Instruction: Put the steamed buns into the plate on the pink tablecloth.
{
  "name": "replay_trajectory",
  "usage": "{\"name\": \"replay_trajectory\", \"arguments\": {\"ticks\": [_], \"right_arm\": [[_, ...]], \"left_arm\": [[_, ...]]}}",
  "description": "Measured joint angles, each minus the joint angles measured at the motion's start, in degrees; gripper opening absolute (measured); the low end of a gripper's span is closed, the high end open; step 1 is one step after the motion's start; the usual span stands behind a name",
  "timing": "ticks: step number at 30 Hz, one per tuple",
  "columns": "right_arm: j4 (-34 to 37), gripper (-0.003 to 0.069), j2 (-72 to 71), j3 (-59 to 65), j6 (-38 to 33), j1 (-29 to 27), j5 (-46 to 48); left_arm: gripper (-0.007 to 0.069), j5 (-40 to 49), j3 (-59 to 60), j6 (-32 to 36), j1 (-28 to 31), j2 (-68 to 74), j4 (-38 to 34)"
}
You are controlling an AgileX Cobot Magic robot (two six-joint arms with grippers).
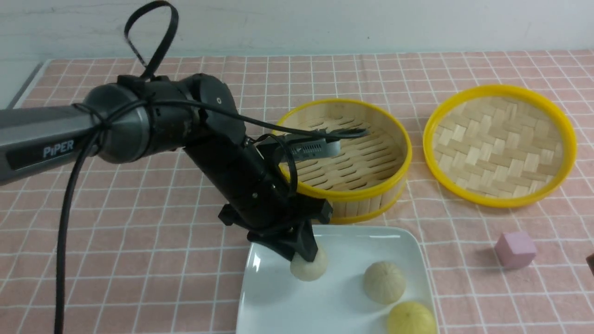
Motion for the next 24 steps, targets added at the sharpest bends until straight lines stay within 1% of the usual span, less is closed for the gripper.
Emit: {"name": "replay_trajectory", "arguments": {"ticks": [1,2,3,4,5,7,10,12,13,14,15,17,18,19,22,24], "right_arm": [[0.2,0.0025,-0.6,0.0,0.0,0.0,0.1],[0.2,0.0026,-0.8,0.0,0.0,0.0,0.2],[0.8,0.0028,-2.9,-0.1,0.0,0.0,1.2],[1.0,0.0029,-4.9,-0.6,0.0,0.0,2.9],[1.0,0.003,-4.9,-0.7,0.0,0.0,2.9],[1.0,0.0032,-10.8,-2.7,0.8,0.0,8.0],[0.9,0.0033,-18.2,-4.5,1.2,0.0,12.9],[0.7,0.0032,-25.7,-4.5,1.2,0.0,15.1],[0.7,0.003,-25.7,-4.5,1.2,0.0,15.1],[0.9,0.0009,-30.7,-3.3,1.2,0.0,14.0],[1.1,-0.0003,-32.3,-2.3,1.2,0.0,12.6],[1.7,-0.0015,-36.4,1.5,1.2,0.0,6.9],[1.7,-0.0015,-37.2,2.4,1.2,0.0,5.5],[1.9,-0.0016,-38.3,5.7,1.2,0.0,0.9],[2.0,-0.0016,-39.0,11.9,1.2,0.0,-10.2],[2.1,-0.0016,-39.0,14.6,1.2,0.0,-14.4]], "left_arm": [[0.033,0.0,0.0,0.1,0.0,0.0,0.4],[0.0337,0.0,0.0,0.1,0.0,0.0,0.5],[0.0395,0.1,0.0,0.1,0.0,-0.3,1.4],[0.0428,0.2,0.0,0.1,0.0,-0.6,2.0],[0.0433,0.2,0.0,0.1,0.0,-0.7,2.2],[0.047,0.2,0.0,0.2,0.0,-1.9,3.4],[0.0472,0.3,-0.2,0.2,0.0,-3.2,4.3],[0.0449,0.4,-0.6,0.2,0.0,-4.0,4.5],[0.0442,0.5,-0.7,0.2,0.0,-4.0,4.5],[0.0407,0.5,-0.9,0.2,0.0,-4.3,4.6],[0.0388,0.5,-1.0,0.2,0.0,-4.4,4.6],[0.0293,0.6,-1.2,0.2,0.0,-4.4,4.6],[0.0283,0.6,-1.2,0.2,0.0,-4.4,4.6],[0.0214,0.6,-1.2,0.2,0.0,-4.4,4.6],[0.0067,0.6,-1.2,0.2,0.0,-4.4,4.8],[0.0018,0.6,-1.2,0.2,0.0,-4.4,4.9]]}}
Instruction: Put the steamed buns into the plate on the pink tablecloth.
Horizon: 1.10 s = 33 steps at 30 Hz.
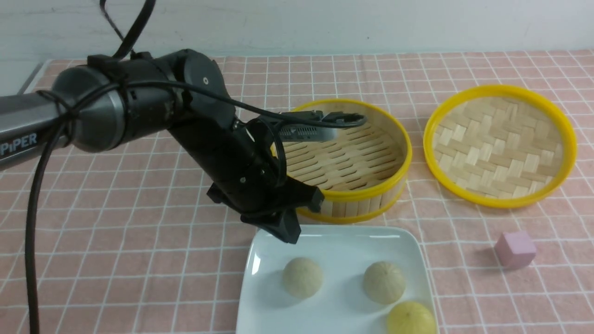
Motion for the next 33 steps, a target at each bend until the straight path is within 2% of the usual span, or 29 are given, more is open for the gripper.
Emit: {"name": "replay_trajectory", "arguments": {"ticks": [5,19,25,27,33], "right_arm": [[0.1,-0.0015,0.0,3.7,0.0,0.0,-5.5],[0.1,-0.0008,-0.1,6.8,0.0,0.0,-4.0],[0.1,-0.0005,-2.0,11.5,0.0,-0.4,-7.4],[0.1,-0.0005,-3.9,13.9,0.0,-1.5,-9.5],[0.1,0.0,-8.2,21.7,0.0,-10.7,-12.9]], "left_arm": [[0.0001,0.0,0.0,0.0,0.0,0.0,0.0],[0.0006,0.4,-0.1,-0.2,0.0,0.0,0.0],[0.0012,-0.2,-0.2,-4.8,0.0,0.0,-0.1],[0.0013,-1.2,-0.2,-5.1,0.0,0.0,-0.1],[0.0014,-2.4,-0.2,-4.5,0.0,-1.2,0.4]]}}
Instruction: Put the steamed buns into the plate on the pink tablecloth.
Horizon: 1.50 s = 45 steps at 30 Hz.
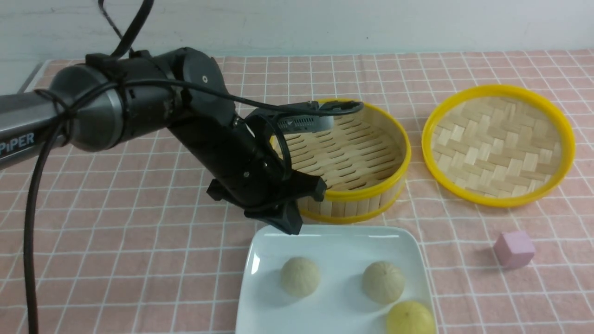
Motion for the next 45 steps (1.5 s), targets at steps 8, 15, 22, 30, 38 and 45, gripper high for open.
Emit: {"name": "replay_trajectory", "arguments": {"ticks": [8,15,22,30,38,45], "right_arm": [[-0.1,0.0003,0.0,5.0,0.0,-7.3,-0.6],[-0.1,0.0008,0.0,5.0,0.0,-7.5,-0.6],[-0.1,0.0014,0.0,5.0,0.0,-7.5,-0.6],[-0.1,0.0024,0.0,5.0,0.0,-7.5,-0.6],[-0.1,0.0035,0.0,5.0,0.0,-7.5,-0.6],[-0.1,0.0047,0.0,5.0,0.0,-7.5,-0.6]], "left_arm": [[0.0004,1.3,0.0,0.0,0.1,-13.8,4.8],[0.0002,5.5,0.0,0.0,0.1,-27.5,9.2],[0.0002,12.1,0.7,-1.8,0.1,-38.6,15.1],[0.0003,15.8,6.7,-8.0,0.1,-56.9,16.1],[0.0005,12.1,19.3,-13.9,0.1,-70.4,16.2],[0.0006,5.8,34.6,-19.6,0.1,-83.7,16.4]]}}
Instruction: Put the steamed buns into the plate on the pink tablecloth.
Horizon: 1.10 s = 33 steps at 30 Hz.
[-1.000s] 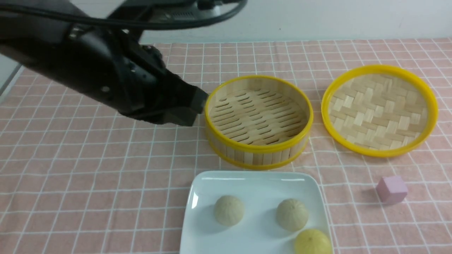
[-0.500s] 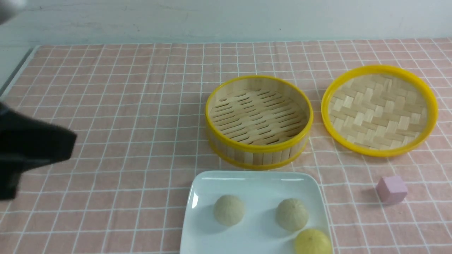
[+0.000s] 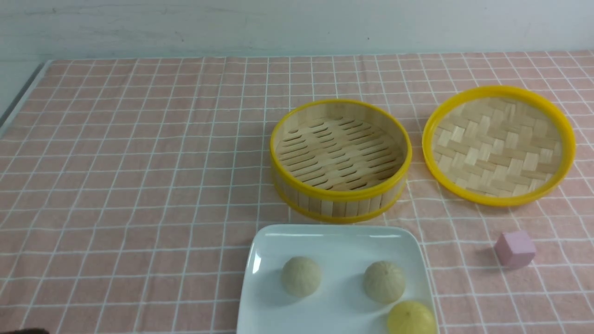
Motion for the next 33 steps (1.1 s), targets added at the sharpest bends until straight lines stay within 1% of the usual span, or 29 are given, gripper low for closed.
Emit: {"name": "replay_trajectory", "arguments": {"ticks": [2,7,8,9,11,12,13,14,15,17,20,29,33], "right_arm": [[0.0,0.0048,0.0,0.0,0.0,0.0,0.0],[0.0,0.0057,0.0,0.0,0.0,0.0,0.0],[0.0,0.0057,0.0,0.0,0.0,0.0,0.0],[0.0,0.006,0.0,0.0,0.0,0.0,0.0],[0.0,0.0065,0.0,0.0,0.0,0.0,0.0],[0.0,0.0065,0.0,0.0,0.0,0.0,0.0],[0.0,0.0067,0.0,0.0,0.0,0.0,0.0],[0.0,0.0068,0.0,0.0,0.0,0.0,0.0],[0.0,0.007,0.0,0.0,0.0,0.0,0.0],[0.0,0.0072,0.0,0.0,0.0,0.0,0.0],[0.0,0.0072,0.0,0.0,0.0,0.0,0.0],[0.0,0.0072,0.0,0.0,0.0,0.0,0.0],[0.0,0.0077,0.0,0.0,0.0,0.0,0.0]], "left_arm": [[0.0006,-1.9,2.2,-0.6,0.0,-1.8,0.0],[0.0006,-12.3,9.1,-2.0,0.0,-8.9,0.9],[0.0007,-12.9,9.4,-2.0,0.0,-8.9,1.0],[0.0008,-18.8,11.2,-2.3,0.0,-9.6,2.3],[0.0008,-25.9,14.0,-2.5,0.0,-9.6,4.0],[0.0008,-27.3,14.3,-2.5,0.0,-9.6,4.1],[0.0008,-30.8,16.2,-2.6,0.0,-9.6,4.5],[0.0008,-31.9,16.6,-2.6,0.0,-9.6,4.5],[0.0009,-35.9,18.7,-2.6,0.0,-9.6,4.7],[0.0011,-38.0,20.2,-2.6,0.0,-9.6,4.7],[0.0013,-38.6,21.8,-2.6,0.0,-9.6,5.0],[0.0022,-34.1,23.2,-2.6,0.0,-9.6,7.2],[0.0026,-33.6,24.9,-2.2,0.1,-9.6,11.4]]}}
